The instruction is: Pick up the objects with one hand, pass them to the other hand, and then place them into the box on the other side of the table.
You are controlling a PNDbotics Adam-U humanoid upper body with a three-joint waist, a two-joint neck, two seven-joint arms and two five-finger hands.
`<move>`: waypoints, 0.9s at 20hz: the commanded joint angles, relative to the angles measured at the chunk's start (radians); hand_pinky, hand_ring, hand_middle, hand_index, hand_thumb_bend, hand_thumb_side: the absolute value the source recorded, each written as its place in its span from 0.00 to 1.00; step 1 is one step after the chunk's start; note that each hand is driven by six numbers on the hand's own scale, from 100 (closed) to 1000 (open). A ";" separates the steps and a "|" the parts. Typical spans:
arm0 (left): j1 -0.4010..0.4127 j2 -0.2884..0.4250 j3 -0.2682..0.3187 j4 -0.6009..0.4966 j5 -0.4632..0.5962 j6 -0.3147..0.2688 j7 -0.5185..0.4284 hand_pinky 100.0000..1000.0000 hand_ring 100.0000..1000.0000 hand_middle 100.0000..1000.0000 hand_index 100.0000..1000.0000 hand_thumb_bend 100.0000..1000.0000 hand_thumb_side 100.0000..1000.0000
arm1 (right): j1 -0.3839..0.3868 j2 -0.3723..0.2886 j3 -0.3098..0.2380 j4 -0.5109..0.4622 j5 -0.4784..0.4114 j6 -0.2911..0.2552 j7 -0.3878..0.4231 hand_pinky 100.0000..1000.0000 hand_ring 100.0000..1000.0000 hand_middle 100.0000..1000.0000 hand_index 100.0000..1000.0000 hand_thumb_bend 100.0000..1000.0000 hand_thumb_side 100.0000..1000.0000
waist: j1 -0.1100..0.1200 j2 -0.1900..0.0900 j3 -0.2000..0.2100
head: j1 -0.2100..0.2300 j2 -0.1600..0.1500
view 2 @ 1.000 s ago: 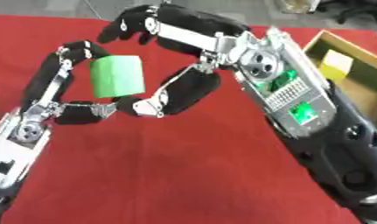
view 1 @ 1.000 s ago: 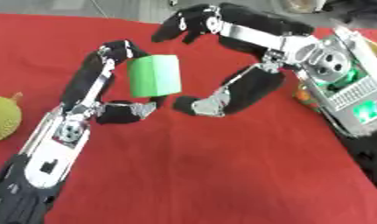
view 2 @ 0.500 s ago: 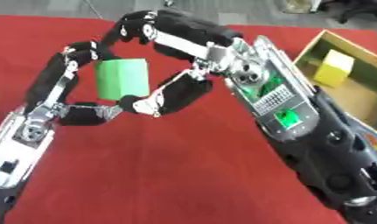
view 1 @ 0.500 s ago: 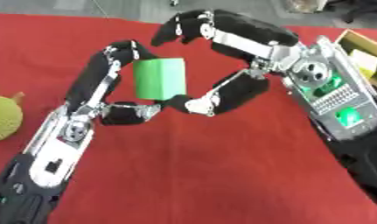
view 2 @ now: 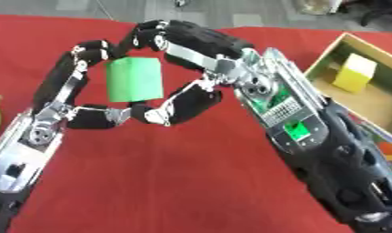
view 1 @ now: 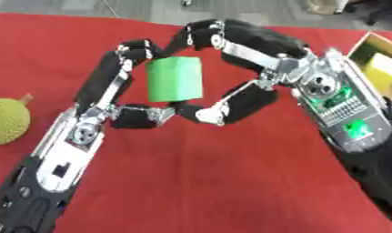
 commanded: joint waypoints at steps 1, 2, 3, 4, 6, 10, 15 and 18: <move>-0.022 -0.003 0.002 -0.022 0.001 0.035 0.014 0.68 0.59 0.49 0.55 0.00 0.18 | -0.007 0.001 -0.004 -0.011 0.022 -0.003 -0.005 0.81 0.84 0.78 0.82 0.37 0.19 | 0.005 -0.013 0.001 | 0.005 -0.011; -0.022 -0.005 0.001 -0.020 0.001 0.042 0.015 0.68 0.59 0.49 0.55 0.00 0.19 | -0.006 0.002 -0.003 -0.011 0.025 -0.004 -0.004 0.81 0.84 0.78 0.82 0.38 0.19 | 0.005 -0.012 0.001 | 0.003 -0.009; -0.022 -0.008 0.000 -0.019 0.003 0.048 0.016 0.68 0.59 0.49 0.55 0.00 0.19 | -0.005 0.003 -0.004 -0.012 0.027 -0.005 -0.004 0.81 0.84 0.78 0.82 0.38 0.19 | 0.005 -0.011 0.001 | 0.001 -0.007; -0.023 -0.010 -0.001 -0.019 0.005 0.052 0.015 0.68 0.59 0.49 0.55 0.00 0.19 | -0.005 0.004 -0.004 -0.012 0.030 -0.005 -0.005 0.81 0.84 0.78 0.82 0.38 0.19 | 0.006 -0.011 0.001 | -0.002 -0.005; -0.024 -0.013 -0.003 -0.021 0.010 0.056 0.013 0.68 0.59 0.49 0.55 0.00 0.19 | -0.004 0.007 -0.006 -0.010 0.035 -0.003 -0.011 0.81 0.84 0.78 0.82 0.38 0.18 | 0.007 -0.010 0.000 | -0.007 -0.003; -0.024 -0.016 -0.006 -0.027 0.012 0.055 0.007 0.68 0.59 0.49 0.54 0.00 0.19 | -0.001 0.013 -0.008 -0.005 0.040 -0.001 -0.034 0.81 0.84 0.78 0.81 0.36 0.15 | 0.008 -0.007 0.000 | -0.014 -0.001; -0.022 -0.018 -0.010 -0.033 0.008 0.051 0.003 0.68 0.59 0.49 0.54 0.00 0.18 | 0.002 0.017 -0.013 -0.006 0.038 0.008 -0.079 0.81 0.84 0.78 0.82 0.37 0.12 | 0.010 -0.005 -0.001 | -0.021 -0.004; -0.023 -0.019 -0.010 -0.037 0.008 0.049 0.003 0.68 0.59 0.49 0.54 0.00 0.18 | 0.004 0.018 -0.013 -0.007 0.047 0.007 -0.097 0.80 0.84 0.78 0.83 0.37 0.11 | 0.010 -0.004 -0.001 | -0.020 -0.008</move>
